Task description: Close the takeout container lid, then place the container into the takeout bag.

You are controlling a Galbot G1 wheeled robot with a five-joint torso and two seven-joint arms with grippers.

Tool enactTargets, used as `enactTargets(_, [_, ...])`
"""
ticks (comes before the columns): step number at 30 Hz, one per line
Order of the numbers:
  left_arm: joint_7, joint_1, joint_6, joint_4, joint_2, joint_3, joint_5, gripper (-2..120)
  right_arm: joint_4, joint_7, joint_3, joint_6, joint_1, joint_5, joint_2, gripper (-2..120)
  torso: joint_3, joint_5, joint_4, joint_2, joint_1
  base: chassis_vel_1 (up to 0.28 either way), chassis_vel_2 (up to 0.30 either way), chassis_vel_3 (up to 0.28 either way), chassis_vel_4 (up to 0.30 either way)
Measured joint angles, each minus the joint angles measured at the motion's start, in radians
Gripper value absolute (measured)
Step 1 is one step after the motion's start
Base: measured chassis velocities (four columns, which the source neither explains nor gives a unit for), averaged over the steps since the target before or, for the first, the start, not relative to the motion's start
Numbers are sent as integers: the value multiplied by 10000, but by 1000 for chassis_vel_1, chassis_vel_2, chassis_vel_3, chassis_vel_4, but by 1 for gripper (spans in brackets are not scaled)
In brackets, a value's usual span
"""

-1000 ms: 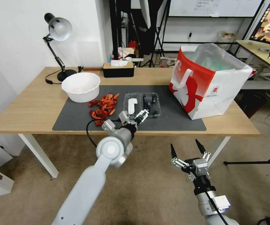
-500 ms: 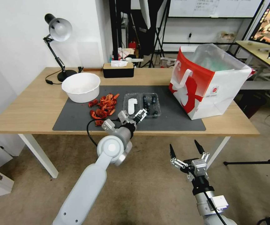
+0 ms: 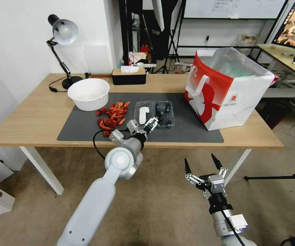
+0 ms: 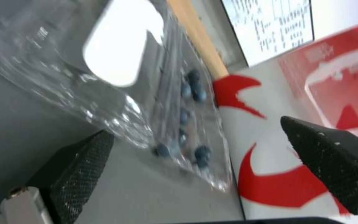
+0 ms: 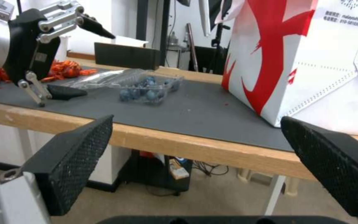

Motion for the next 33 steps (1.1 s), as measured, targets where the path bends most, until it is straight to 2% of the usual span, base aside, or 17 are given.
enactTargets(9, [319, 43, -314, 26, 6, -69, -28, 100, -20, -7, -50, 11, -13, -67, 46, 100, 0, -1, 0, 0, 0, 0, 0, 0, 0])
enactTargets(12, [1106, 161, -589, 3, 51, -89, 27, 100, -20, -13, -51, 17, -38, -87, 52, 100, -2, -2, -1, 0, 0, 0, 0, 0, 0])
enactTargets(13, [1106, 161, -589, 3, 51, -89, 27, 100, -20, -13, -51, 17, -38, -87, 52, 100, -2, -2, -1, 0, 0, 0, 0, 0, 0])
enactTargets(16, [1899, 277, -703, -88, 129, 50, 505, 100, -19, -13, -50, 31, -70, -101, 54, 100, -2, -2, -2, 1, -2, 0, 0, 0, 0])
enactTargets(20, [2386, 329, -740, -133, 167, 185, 932, 100, -14, -13, -48, 58, -87, -114, 58, 100, -2, -2, -3, 2, -2, 0, 0, 0, 0])
enactTargets(23, [3124, 362, -776, -137, 238, 368, 1519, 100, 3, -14, -42, 87, -112, -128, 62, 100, -2, -2, -3, 2, -2, 0, 0, 0, 0])
enactTargets(33, [3750, 104, -800, 15, 264, 723, 1941, 100, 46, -7, 43, 171, -239, -134, 27, 100, -3, -1, -3, 2, -2, 0, 0, 0, 0])
